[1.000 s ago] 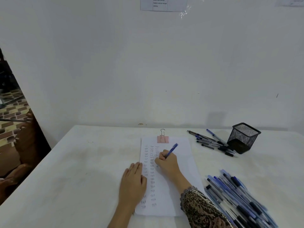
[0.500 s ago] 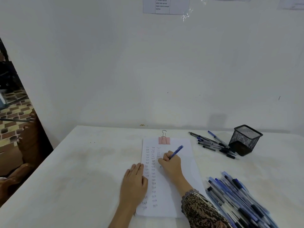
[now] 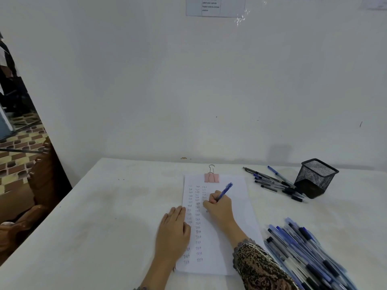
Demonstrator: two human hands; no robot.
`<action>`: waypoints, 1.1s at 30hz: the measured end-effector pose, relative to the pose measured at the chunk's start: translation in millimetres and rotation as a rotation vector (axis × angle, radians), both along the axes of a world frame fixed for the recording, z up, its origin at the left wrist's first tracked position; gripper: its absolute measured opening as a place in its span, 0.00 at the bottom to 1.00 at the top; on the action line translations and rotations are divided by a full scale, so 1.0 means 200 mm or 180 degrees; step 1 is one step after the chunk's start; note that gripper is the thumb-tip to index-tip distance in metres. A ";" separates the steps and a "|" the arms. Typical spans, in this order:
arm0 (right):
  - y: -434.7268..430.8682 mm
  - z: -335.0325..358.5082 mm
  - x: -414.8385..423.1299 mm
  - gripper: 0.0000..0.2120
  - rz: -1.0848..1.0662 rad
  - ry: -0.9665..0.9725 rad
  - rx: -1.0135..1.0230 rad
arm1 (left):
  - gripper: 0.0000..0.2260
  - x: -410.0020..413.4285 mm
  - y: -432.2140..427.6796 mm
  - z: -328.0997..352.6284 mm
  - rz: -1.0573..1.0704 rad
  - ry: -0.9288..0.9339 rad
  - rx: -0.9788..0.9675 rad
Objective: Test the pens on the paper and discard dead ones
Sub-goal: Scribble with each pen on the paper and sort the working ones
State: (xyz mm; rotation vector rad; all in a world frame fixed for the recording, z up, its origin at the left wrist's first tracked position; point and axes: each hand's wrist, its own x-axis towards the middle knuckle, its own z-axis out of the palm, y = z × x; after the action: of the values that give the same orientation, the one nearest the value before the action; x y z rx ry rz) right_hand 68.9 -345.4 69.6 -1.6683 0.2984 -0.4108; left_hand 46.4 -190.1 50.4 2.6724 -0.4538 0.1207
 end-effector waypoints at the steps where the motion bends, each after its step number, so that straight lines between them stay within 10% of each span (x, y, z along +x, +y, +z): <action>1: 0.00 0.00 0.00 0.21 0.0018 0.0013 -0.0015 | 0.24 0.00 0.00 0.00 -0.0005 -0.0001 -0.0004; 18: 0.00 -0.01 -0.01 0.21 -0.0046 -0.0183 -0.0366 | 0.22 0.00 0.00 0.00 -0.0014 -0.0089 -0.0109; 26: -0.10 0.05 -0.06 0.23 -0.0074 -0.0144 0.2045 | 0.28 -0.01 0.00 0.00 -0.0063 -0.0088 -0.0091; 33: -0.08 0.08 -0.14 0.21 -0.0046 -0.0170 0.2472 | 0.33 -0.01 0.00 0.00 -0.0001 -0.0124 -0.0134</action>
State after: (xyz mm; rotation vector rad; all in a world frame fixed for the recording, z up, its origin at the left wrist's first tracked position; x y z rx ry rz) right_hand 40.5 -362.3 85.0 -0.8947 0.3713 -0.2942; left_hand 44.8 -190.0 50.4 2.6328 -0.4588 0.1805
